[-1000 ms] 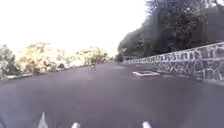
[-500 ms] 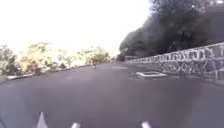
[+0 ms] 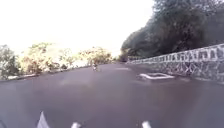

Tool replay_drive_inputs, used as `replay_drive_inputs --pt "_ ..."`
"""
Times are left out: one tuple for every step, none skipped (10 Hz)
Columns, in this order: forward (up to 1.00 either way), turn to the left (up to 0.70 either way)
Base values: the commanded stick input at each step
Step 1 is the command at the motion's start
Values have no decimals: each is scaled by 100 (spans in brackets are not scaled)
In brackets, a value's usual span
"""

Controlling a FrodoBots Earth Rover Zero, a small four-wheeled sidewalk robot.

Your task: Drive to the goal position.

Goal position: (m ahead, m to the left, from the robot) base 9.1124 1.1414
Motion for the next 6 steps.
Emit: replay_drive_inputs --pt "85 0" --pt "85 0" --pt "85 0" --pt "85 0" --pt "85 -34" --pt "85 -34"
